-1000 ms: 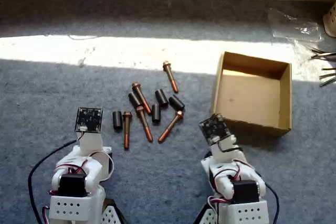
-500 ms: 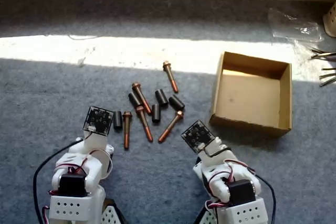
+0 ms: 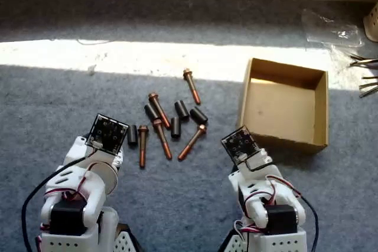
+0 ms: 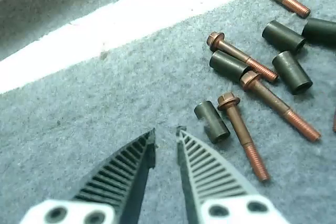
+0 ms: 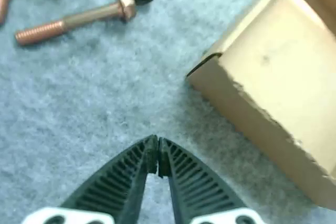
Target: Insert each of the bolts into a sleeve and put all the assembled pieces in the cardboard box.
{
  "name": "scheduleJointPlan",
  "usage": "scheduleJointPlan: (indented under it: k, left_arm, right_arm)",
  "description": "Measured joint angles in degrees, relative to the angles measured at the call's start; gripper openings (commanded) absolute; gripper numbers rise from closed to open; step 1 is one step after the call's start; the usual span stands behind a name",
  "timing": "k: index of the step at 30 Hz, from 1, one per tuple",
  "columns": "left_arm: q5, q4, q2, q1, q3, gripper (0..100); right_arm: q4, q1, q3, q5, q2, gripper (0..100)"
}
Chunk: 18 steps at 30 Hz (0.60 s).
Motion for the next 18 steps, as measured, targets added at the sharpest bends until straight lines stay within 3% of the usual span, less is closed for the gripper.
scheduleJointPlan:
  k: [8,11,15,18]
  left_arm:
    - [-0.09,0.53,17.58,0.00,-14.07,6]
    - [-0.09,0.53,25.05,0.00,-15.65,6]
    - [3.34,-0.97,30.77,0.09,-15.91,6]
    - [7.65,-3.78,33.41,0.00,-15.91,6]
  right_arm:
    - [6.59,1.05,-17.23,0.00,-0.26,0.8]
    - [6.59,1.23,-18.37,0.00,1.85,5.3]
    - [6.59,1.14,-21.01,0.00,13.63,15.5]
    - [6.42,1.05,-26.02,0.00,26.11,16.6]
